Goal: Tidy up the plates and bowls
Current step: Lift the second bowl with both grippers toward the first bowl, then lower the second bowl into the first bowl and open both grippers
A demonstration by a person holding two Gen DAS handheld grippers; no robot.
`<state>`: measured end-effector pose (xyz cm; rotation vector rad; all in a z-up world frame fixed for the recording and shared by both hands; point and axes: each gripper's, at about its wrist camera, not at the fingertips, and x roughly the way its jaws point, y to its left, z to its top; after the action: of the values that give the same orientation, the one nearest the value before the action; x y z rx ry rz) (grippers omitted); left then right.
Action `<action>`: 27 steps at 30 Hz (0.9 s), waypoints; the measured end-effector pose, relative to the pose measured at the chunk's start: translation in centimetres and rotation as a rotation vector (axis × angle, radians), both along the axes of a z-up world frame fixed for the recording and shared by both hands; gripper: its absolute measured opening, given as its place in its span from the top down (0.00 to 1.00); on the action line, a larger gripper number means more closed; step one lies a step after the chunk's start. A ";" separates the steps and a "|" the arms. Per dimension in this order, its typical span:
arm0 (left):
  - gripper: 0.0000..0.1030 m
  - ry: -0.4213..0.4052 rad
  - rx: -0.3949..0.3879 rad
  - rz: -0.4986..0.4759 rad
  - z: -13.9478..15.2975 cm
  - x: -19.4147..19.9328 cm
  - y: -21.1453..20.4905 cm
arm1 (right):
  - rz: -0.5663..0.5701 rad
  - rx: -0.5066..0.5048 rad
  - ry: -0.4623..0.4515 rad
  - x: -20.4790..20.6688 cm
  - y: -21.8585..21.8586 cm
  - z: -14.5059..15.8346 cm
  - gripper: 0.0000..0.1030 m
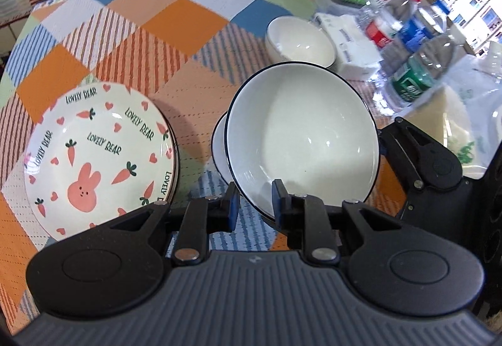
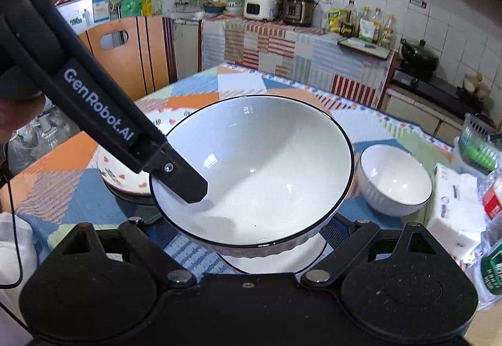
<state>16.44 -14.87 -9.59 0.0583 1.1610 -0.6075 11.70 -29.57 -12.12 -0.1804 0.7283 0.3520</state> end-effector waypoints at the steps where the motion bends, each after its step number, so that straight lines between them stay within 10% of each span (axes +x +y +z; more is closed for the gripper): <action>1: 0.80 0.008 0.006 0.004 -0.4 0.2 -0.1 | -0.003 -0.005 0.009 0.2 0.1 -0.3 0.08; 27: 0.80 0.009 0.116 0.028 -4.9 1.9 -2.3 | -0.017 -0.110 0.098 1.7 0.7 -3.3 0.09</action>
<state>18.31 -17.17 -14.44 0.1381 1.2037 -0.5155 13.44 -28.89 -15.45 -0.2616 0.8463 0.3063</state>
